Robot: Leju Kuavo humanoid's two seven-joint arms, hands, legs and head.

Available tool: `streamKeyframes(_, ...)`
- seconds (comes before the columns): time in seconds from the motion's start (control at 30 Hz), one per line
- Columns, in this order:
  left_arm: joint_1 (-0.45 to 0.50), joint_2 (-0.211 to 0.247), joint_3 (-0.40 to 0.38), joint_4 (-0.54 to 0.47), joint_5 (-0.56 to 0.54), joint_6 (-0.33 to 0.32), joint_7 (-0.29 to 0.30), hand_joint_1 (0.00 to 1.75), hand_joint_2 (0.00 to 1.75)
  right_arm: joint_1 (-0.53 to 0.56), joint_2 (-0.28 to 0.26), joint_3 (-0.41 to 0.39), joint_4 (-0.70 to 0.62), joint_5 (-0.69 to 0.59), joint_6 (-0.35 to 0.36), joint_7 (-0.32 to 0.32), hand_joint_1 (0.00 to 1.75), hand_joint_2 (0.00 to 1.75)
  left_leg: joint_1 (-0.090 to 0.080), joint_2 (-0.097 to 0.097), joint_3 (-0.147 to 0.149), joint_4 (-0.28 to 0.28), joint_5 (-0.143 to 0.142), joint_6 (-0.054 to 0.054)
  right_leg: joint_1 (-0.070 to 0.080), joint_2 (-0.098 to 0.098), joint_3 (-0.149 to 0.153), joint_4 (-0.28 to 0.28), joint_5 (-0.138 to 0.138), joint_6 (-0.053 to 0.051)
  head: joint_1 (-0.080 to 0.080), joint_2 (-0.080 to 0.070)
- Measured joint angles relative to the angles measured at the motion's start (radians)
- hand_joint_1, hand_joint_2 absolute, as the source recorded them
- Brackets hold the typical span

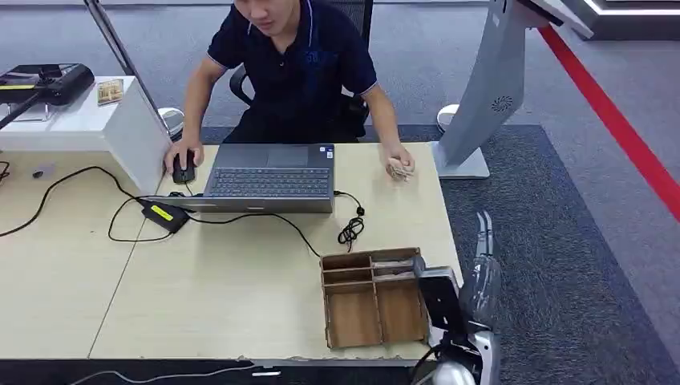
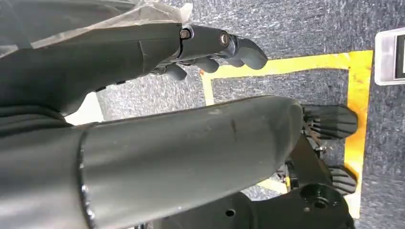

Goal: Pass the card to the sensor for recognition and then transmit it.

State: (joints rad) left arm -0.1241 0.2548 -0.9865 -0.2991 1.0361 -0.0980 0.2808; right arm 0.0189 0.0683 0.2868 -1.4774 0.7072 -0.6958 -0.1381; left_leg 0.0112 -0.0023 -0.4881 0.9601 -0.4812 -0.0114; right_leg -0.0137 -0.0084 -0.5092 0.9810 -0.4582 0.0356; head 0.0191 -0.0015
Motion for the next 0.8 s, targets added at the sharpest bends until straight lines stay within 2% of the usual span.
streamKeyframes(0.33,0.0,-0.008,0.013,0.0,0.013,0.009,0.0,0.0,0.0,0.029,0.003,-0.064,0.038,-0.071,0.0,-0.021,0.0,1.75,0.0,0.0,0.0,0.0,0.0,0.0,0.0,0.0,0.0,0.0,0.0,0.0,0.0,0.0)
streamKeyframes(0.8,0.0,-0.016,0.027,0.0,0.017,0.012,0.0,0.0,0.0,0.028,0.013,-0.077,0.088,-0.087,0.0,-0.032,0.0,1.75,0.0,0.0,0.0,0.0,0.0,0.0,0.0,0.0,0.0,0.0,0.0,0.0,0.0,0.0)
